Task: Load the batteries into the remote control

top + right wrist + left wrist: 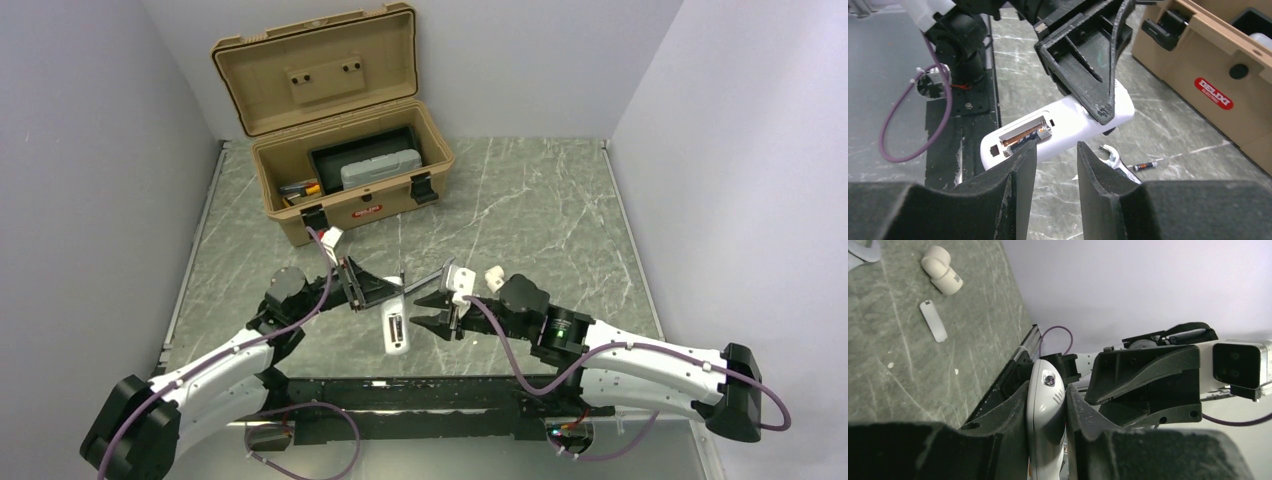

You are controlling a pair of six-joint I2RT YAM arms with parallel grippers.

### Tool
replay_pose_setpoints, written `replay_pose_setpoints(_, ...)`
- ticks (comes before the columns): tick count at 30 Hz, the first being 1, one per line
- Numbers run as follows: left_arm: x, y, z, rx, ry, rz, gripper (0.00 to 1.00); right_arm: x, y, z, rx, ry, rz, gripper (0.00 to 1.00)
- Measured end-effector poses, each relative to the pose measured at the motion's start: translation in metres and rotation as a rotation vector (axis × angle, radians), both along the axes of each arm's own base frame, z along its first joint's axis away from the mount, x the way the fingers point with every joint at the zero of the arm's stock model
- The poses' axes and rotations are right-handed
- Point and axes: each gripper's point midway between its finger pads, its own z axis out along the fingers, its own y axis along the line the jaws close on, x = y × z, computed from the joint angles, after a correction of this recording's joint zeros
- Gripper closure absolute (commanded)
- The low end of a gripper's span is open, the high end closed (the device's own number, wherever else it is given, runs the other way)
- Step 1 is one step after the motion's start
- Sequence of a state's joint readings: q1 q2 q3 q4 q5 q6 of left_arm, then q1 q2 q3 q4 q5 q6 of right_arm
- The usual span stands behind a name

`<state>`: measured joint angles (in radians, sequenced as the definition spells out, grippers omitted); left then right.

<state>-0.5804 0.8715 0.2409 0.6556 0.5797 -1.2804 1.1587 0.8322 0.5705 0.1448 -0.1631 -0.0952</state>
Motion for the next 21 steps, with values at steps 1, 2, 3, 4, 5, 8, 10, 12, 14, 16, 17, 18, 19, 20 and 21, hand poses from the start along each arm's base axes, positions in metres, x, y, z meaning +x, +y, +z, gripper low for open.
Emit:
replay_pose_setpoints(1,-0.001,-0.001,0.002,-0.007,-0.004,-0.008,1.00,-0.001,0.000,0.001,0.004,0.001,0.013,0.62)
replay_pose_setpoints(2,-0.001,-0.001,0.004,-0.012,-0.004,-0.014,1.00,-0.002,0.001,0.002,0.010,0.001,0.025,0.62)
replay_pose_setpoints(3,-0.002,-0.002,0.005,-0.019,-0.002,-0.022,1.00,-0.004,0.002,0.004,0.017,0.000,0.039,0.63)
replay_pose_setpoints(4,-0.002,-0.003,0.005,-0.023,0.000,-0.029,1.00,-0.005,0.002,0.006,0.025,-0.002,0.050,0.63)
replay_pose_setpoints(5,-0.003,-0.003,0.005,-0.025,0.001,-0.033,1.00,-0.006,0.003,0.008,0.033,-0.005,0.062,0.63)
replay_pose_setpoints(8,-0.004,-0.005,0.006,-0.035,0.008,-0.046,1.00,-0.009,0.007,0.008,0.037,-0.003,0.093,0.63)
replay_pose_setpoints(10,-0.004,-0.005,0.007,-0.038,0.008,-0.053,1.00,-0.011,0.011,0.004,0.028,0.004,0.112,0.63)
replay_pose_setpoints(12,-0.005,-0.006,0.008,-0.042,0.006,-0.057,1.00,-0.013,0.014,0.001,0.020,0.012,0.131,0.63)
replay_pose_setpoints(14,-0.005,-0.006,0.008,-0.044,0.003,-0.060,1.00,-0.014,0.016,-0.001,0.016,0.015,0.143,0.62)
replay_pose_setpoints(16,-0.006,-0.006,0.009,-0.046,-0.001,-0.063,1.00,-0.015,0.018,-0.002,0.016,0.017,0.154,0.62)
replay_pose_setpoints(17,-0.006,-0.006,0.009,-0.047,-0.004,-0.065,1.00,-0.015,0.019,-0.002,0.018,0.017,0.157,0.62)
replay_pose_setpoints(18,-0.006,-0.006,0.010,-0.048,-0.005,-0.066,1.00,-0.015,0.020,-0.002,0.019,0.016,0.160,0.62)
replay_pose_setpoints(19,-0.006,-0.006,0.010,-0.049,-0.006,-0.067,1.00,-0.016,0.020,-0.003,0.018,0.017,0.164,0.62)
replay_pose_setpoints(20,-0.006,-0.006,0.010,-0.049,-0.005,-0.069,1.00,-0.016,0.021,-0.003,0.018,0.018,0.167,0.62)
replay_pose_setpoints(21,-0.006,-0.006,0.009,-0.049,-0.004,-0.071,1.00,-0.016,0.022,-0.004,0.017,0.019,0.171,0.62)
